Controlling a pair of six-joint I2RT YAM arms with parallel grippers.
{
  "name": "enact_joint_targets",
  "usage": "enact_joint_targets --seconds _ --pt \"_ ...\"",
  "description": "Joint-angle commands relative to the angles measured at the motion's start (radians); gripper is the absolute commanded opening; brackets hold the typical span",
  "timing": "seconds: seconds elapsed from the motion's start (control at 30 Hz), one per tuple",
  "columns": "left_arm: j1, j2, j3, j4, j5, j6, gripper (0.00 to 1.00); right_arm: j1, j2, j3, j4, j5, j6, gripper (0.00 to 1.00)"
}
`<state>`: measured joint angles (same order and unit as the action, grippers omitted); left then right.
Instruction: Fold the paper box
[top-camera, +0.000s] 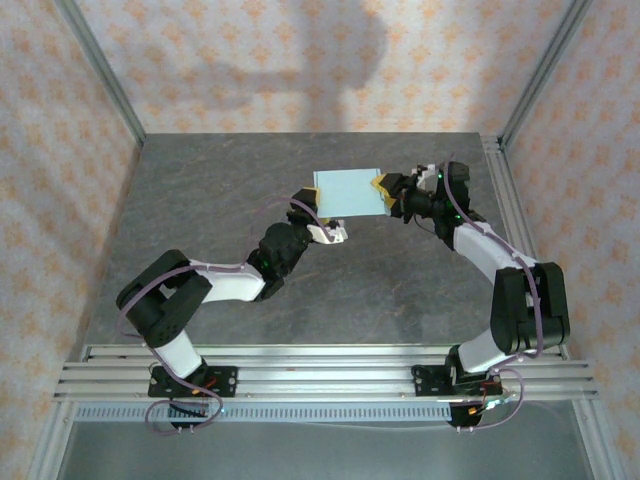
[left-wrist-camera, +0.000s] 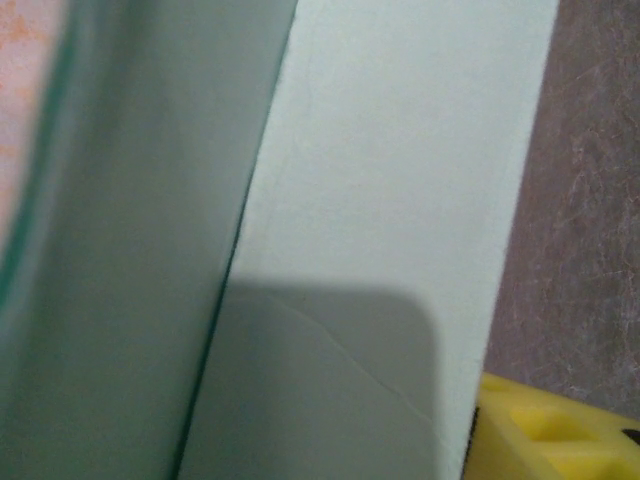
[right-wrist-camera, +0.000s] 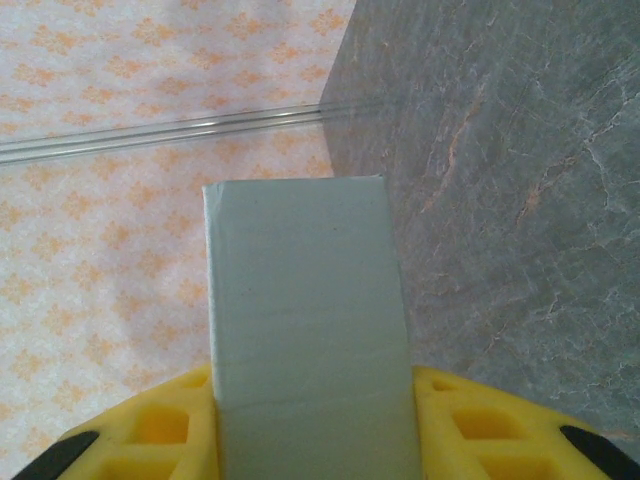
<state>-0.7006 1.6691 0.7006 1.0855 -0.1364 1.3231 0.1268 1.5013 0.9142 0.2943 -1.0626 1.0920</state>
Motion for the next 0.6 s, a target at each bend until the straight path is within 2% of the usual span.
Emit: enact_joint_targets --seconds 0.0,0.33,0.47,0.57 --pt "-0.007 -0.038 0.029 -0.011 0.001 -0.028 0.59 -0.004 -0.045 -0.013 0.014 -0.025 0.000 0.37" --pt "-0.006 -0.062 0.030 -0.054 0.017 -0.063 0.39 -0.004 -0.058 -0.015 0.037 -0.012 0.014 0.37" --pt "-0.007 -0.068 0.029 -0.061 0.020 -0.072 0.39 -0.004 -0.063 -0.015 0.038 -0.007 0.016 0.38" --pt "-0.007 -0.076 0.033 -0.096 0.028 -0.088 0.39 -0.004 -0.072 -0.012 0.040 -0.003 0.011 0.47"
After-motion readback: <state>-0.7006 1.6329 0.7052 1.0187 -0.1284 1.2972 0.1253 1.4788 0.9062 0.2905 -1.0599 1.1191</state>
